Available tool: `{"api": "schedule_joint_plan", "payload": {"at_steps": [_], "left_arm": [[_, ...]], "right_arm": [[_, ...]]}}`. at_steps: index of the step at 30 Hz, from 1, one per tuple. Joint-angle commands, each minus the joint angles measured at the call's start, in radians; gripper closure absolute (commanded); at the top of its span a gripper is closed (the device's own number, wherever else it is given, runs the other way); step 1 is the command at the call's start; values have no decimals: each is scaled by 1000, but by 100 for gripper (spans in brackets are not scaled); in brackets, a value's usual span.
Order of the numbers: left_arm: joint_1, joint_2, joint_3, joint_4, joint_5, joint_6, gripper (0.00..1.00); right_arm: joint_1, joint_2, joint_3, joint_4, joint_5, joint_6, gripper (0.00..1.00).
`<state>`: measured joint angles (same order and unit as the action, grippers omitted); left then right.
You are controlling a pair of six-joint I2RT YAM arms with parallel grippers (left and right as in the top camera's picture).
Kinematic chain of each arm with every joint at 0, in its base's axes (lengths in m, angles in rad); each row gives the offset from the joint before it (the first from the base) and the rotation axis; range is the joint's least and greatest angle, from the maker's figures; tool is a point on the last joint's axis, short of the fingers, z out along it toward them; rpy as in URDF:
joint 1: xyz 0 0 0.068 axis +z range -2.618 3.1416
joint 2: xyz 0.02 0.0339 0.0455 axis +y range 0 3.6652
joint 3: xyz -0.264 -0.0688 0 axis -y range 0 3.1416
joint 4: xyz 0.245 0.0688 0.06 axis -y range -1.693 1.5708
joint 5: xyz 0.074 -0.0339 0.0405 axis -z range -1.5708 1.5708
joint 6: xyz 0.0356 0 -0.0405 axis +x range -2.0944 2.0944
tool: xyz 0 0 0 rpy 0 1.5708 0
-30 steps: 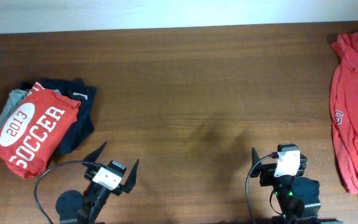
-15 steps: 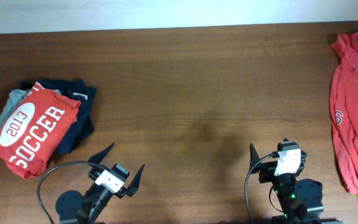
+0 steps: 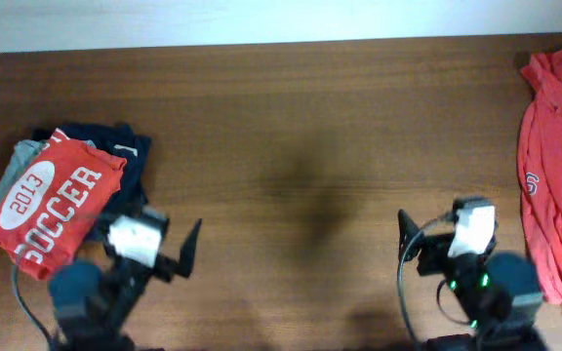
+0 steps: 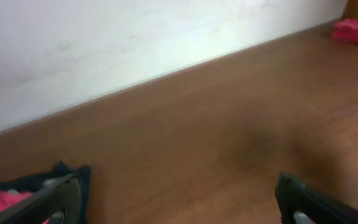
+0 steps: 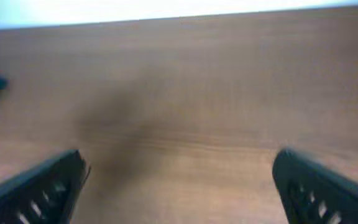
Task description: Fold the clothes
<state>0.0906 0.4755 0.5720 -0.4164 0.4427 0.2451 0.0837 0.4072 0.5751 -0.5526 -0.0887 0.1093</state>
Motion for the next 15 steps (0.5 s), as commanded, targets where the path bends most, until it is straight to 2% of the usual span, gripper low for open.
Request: {"api": "schedule_joint_plan", "payload": {"at_steps": [1, 5, 8, 10, 15], "left_arm": [[-5, 267, 229, -74, -24, -21, 1], [-5, 512, 483, -191, 68, -21, 1], [-5, 642, 608, -252, 142, -21, 1], [-5, 705, 643, -256, 192, -89, 1], [-5, 796, 645, -243, 288, -99, 1]], "right_arm": [[-6, 263, 281, -117, -5, 27, 1], [-6, 505, 589, -282, -67, 27, 1], [-6, 634, 740, -388, -136, 26, 2], [-7, 709, 800, -420, -132, 23, 2], [-75, 873, 963, -494, -132, 123, 1]]}}
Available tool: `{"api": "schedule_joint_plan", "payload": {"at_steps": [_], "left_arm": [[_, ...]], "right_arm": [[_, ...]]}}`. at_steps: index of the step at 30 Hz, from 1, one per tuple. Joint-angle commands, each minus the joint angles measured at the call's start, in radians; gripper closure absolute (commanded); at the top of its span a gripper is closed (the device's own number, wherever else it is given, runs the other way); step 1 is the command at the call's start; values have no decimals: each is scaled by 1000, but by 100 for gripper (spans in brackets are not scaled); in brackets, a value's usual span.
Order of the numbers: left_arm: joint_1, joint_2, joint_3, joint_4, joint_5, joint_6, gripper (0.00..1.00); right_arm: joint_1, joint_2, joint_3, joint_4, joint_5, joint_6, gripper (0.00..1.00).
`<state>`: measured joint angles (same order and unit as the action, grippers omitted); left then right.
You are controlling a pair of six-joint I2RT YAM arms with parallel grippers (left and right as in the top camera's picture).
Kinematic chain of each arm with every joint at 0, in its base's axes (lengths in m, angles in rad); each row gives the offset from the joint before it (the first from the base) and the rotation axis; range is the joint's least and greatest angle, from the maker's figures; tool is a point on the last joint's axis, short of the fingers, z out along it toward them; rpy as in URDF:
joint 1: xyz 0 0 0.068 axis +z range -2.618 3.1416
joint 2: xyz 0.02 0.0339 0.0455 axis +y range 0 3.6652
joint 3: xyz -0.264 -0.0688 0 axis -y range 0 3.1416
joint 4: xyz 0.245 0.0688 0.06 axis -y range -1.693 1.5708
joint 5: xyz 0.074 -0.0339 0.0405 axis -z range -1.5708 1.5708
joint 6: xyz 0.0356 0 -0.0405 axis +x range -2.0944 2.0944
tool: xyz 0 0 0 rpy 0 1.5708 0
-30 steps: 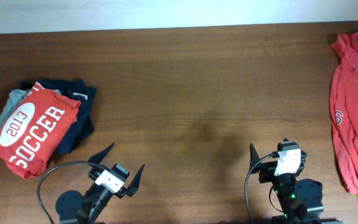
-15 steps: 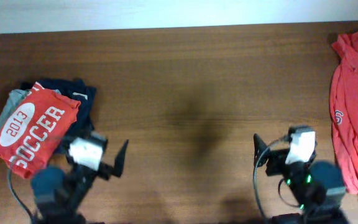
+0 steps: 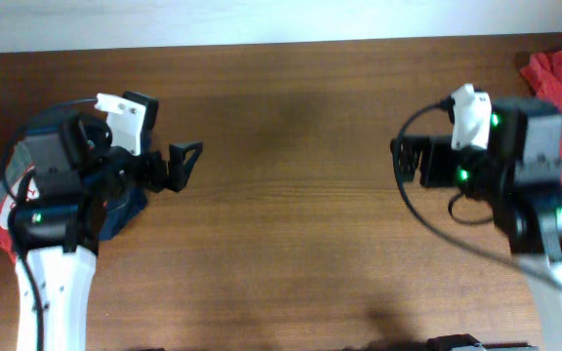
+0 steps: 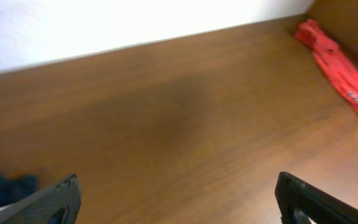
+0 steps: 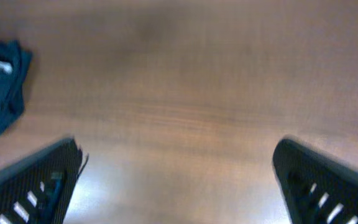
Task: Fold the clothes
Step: 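Reach the right gripper to the crumpled orange T-shirt and grasp it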
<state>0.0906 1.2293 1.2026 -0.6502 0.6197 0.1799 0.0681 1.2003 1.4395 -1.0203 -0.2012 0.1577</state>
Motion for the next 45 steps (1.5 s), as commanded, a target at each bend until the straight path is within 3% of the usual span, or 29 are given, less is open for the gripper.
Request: {"api": "schedule_joint_plan", "payload": {"at_steps": [1, 10, 18, 29, 39, 45], "left_arm": [[-5, 53, 14, -18, 122, -34, 1], [-3, 72, 16, -9, 98, -37, 1], [-3, 72, 16, -68, 40, -60, 8], [-3, 72, 16, -110, -31, -60, 8], [-3, 72, 16, -111, -53, -60, 9], [-3, 72, 16, -111, -71, -60, 10]], "right_arm": [[-93, 113, 135, -45, -19, 89, 1], [-439, 453, 402, -77, -50, 187, 1], [-631, 753, 426, 132, -50, 349, 6], [-750, 1018, 426, 446, -117, 496, 7], [-755, 1182, 426, 700, -129, 631, 8], [-756, 1241, 426, 802, -124, 641, 12]]}}
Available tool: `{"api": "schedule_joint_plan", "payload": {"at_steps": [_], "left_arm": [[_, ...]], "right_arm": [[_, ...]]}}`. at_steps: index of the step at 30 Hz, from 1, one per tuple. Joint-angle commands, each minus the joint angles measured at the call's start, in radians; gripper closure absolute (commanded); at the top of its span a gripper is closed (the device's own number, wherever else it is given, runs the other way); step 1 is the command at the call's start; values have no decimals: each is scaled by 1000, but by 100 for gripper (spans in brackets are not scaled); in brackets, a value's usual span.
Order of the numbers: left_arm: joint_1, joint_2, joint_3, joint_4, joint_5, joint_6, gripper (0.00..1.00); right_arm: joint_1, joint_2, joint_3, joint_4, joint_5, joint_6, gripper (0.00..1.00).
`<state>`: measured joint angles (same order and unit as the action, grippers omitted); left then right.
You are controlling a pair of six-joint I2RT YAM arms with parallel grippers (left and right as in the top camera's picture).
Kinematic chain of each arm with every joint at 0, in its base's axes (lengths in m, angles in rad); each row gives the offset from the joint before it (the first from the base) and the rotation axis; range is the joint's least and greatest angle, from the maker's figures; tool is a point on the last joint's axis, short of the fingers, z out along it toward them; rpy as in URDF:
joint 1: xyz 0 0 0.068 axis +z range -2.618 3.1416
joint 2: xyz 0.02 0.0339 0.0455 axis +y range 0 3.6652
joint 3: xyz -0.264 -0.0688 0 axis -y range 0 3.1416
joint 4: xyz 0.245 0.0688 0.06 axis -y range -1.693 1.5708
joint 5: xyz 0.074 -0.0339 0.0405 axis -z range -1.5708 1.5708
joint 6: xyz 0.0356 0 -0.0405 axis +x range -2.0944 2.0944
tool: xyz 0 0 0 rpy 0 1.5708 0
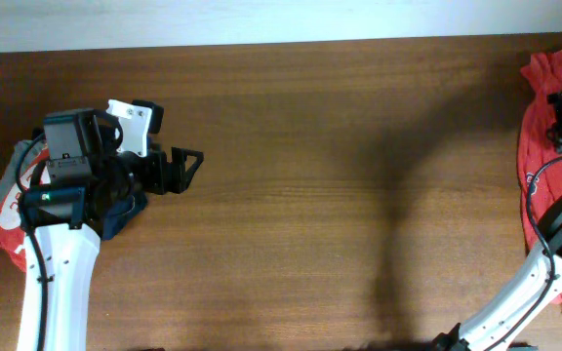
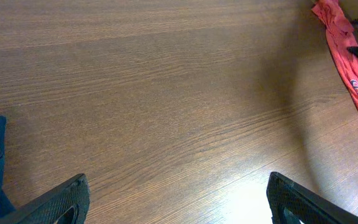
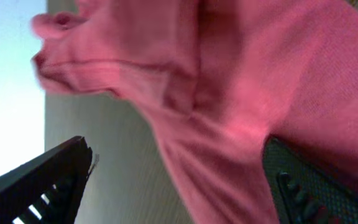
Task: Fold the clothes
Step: 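Reach the right gripper to the crumpled orange T-shirt and grasp it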
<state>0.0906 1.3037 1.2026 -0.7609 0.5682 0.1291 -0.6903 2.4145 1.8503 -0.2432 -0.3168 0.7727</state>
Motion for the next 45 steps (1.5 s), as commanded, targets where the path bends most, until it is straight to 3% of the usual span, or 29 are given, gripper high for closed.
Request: {"api": "schedule_joint_plan", "payload": {"at_steps": [1, 7, 13, 16, 17, 22, 32, 39, 45], "left_arm": [[-3, -2, 16, 0, -29, -9, 10], [-3, -2, 16, 0, -54, -9, 11], [-3, -2, 16, -1, -53, -13, 11], [-3, -2, 16, -3, -51, -32, 11], [-3, -2, 16, -4, -50, -32, 16], [-3, -2, 16, -3, -50, -32, 16], [-3, -2, 16, 31, -50, -31, 16], [-3, -2, 16, 42, -50, -31, 16], [-3, -23, 16, 42, -50, -31, 15]], "right_arm": [[3, 30, 15, 35, -9, 30, 11], [16, 62, 15, 81, 44, 50, 22], [17, 85, 15, 91, 61, 97, 59], [15, 82, 23, 94, 51, 96, 87], [13, 76, 29, 93, 22, 79, 96], [7, -2, 84, 42, -138, -44, 96], [74, -327, 166, -299, -179, -309, 96], [242, -523, 166, -505, -177, -385, 96], [460, -549, 166, -698, -157, -407, 96]]}}
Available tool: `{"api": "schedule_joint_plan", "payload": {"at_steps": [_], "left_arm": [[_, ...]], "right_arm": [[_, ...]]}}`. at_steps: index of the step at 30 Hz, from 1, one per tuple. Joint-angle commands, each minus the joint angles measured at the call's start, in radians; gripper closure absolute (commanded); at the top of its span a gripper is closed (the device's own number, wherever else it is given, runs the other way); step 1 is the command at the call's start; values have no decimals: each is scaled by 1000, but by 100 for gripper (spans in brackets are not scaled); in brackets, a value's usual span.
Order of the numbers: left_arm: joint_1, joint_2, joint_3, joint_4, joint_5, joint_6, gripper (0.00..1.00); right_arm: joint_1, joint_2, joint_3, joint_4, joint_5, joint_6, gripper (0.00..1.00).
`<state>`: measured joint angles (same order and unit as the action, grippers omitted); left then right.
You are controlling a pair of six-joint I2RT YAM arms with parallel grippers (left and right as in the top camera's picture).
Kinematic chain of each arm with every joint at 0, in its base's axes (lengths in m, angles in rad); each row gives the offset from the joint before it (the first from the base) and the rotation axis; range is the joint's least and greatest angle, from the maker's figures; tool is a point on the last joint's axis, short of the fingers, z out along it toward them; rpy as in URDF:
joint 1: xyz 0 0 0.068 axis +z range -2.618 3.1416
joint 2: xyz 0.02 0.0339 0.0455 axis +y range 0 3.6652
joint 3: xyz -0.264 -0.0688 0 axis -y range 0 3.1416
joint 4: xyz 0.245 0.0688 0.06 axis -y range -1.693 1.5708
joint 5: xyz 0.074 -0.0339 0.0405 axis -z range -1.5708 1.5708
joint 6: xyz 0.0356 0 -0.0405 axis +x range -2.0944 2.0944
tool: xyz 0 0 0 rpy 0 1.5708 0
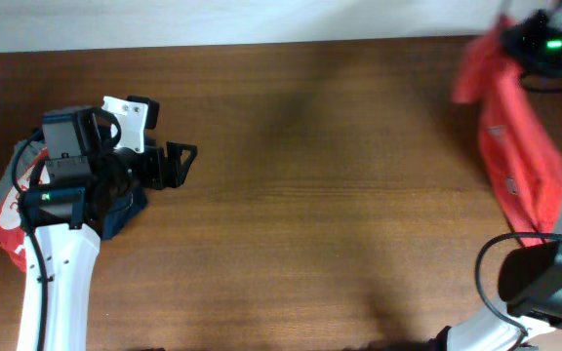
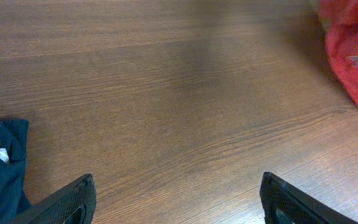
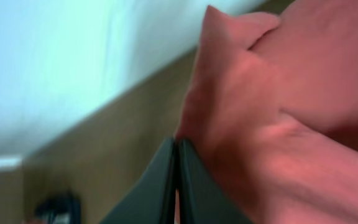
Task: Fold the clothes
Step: 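Reach the right gripper to the crumpled orange T-shirt and grasp it, then drag the orange T-shirt to table center and lift it with right gripper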
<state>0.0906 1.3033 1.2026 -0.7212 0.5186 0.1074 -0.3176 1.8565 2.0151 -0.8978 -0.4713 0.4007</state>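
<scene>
A red shirt (image 1: 510,136) hangs stretched along the right side of the table, its top end bunched and raised at the back right. My right gripper (image 1: 517,39) is shut on that top end; in the right wrist view the jaws (image 3: 177,152) are pressed together against the red shirt (image 3: 291,118). My left gripper (image 1: 179,161) stands open above bare wood at the left, with nothing between its fingers (image 2: 73,199). From there the red shirt (image 2: 353,56) shows far off to the right.
A folded pile lies at the left edge under my left arm: a red and white printed shirt over a navy garment (image 1: 120,210), whose corner shows in the left wrist view. The wooden table (image 1: 310,195) meets a white wall at the back.
My right gripper was open over the top end of the red shirt lying flat at the far right. Now it is shut on that end, which is raised and shifted left. The left arm has barely moved.
Both grippers were open and low by the front edge, the red shirt flat at the right. Then both arms stood higher over the table. Then the right gripper was at the shirt's top end, open. Now it holds that end up.
</scene>
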Motion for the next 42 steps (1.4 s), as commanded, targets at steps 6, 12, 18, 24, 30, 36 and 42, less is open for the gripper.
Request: {"api": "schedule_joint_plan", "payload": {"at_steps": [6, 12, 18, 24, 30, 36, 42], "left_arm": [[-3, -84, 43, 2, -4, -1, 8], [-3, -147, 44, -31, 23, -3, 1], [-14, -137, 43, -48, 169, 3, 17], [-63, -71, 43, -78, 134, 97, 21], [-64, -20, 43, -61, 75, 96, 21], [-64, -16, 43, -50, 56, 96, 21], [-64, -16, 43, -51, 30, 96, 21]], "right_arm": [[323, 10, -1, -142, 105, -87, 96], [523, 10, -1, -161, 220, -86, 96], [616, 8, -1, -164, 220, -87, 96], [674, 2, -1, -249, 199, -214, 96], [792, 3, -9, -366, 204, -216, 96], [888, -9, -8, -415, 401, -180, 95], [864, -26, -6, -431, 520, -114, 96]]}}
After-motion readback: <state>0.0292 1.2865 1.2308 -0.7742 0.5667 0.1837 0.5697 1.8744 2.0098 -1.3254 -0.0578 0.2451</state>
